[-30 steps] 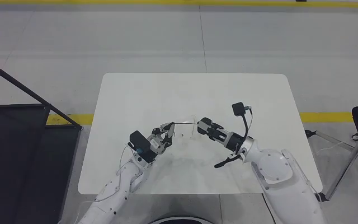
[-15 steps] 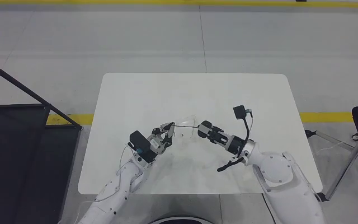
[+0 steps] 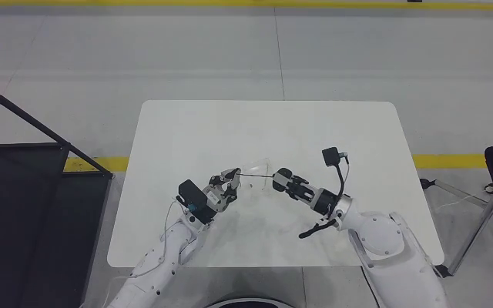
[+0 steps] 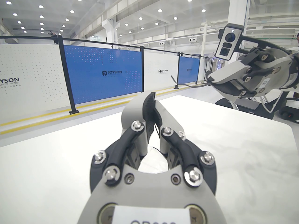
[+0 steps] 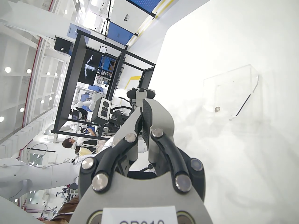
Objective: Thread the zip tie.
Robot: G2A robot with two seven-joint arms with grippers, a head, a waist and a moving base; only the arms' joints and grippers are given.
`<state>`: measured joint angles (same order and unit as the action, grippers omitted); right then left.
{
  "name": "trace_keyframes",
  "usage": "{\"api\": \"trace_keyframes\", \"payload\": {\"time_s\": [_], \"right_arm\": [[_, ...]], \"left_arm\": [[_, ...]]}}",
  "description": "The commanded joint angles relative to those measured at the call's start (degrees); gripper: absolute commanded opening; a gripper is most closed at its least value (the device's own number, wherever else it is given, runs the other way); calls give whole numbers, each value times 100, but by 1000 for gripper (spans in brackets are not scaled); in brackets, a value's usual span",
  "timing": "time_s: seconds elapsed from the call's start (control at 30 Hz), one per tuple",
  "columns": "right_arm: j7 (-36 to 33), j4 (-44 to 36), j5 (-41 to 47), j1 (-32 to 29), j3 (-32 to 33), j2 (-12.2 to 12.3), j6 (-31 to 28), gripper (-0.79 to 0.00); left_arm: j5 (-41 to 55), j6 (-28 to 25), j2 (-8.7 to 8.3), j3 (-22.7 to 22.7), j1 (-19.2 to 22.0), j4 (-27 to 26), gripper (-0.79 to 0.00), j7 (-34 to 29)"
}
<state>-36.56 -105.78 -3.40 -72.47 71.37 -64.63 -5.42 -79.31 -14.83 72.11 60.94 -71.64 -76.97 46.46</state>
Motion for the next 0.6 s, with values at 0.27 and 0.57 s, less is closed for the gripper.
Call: {"api": "trace_keyframes", "payload": {"time_s": [0.27,0.57], "right_arm": [[206,-74,468,-100,28,-30,638,-785],[239,-140,476,-7,-76,-52,1235,-785]], "left_arm": [[-14,174,51,-38,-36,-65,-785,91],[-32,171,70,-3,-43,3,-785,283]]}}
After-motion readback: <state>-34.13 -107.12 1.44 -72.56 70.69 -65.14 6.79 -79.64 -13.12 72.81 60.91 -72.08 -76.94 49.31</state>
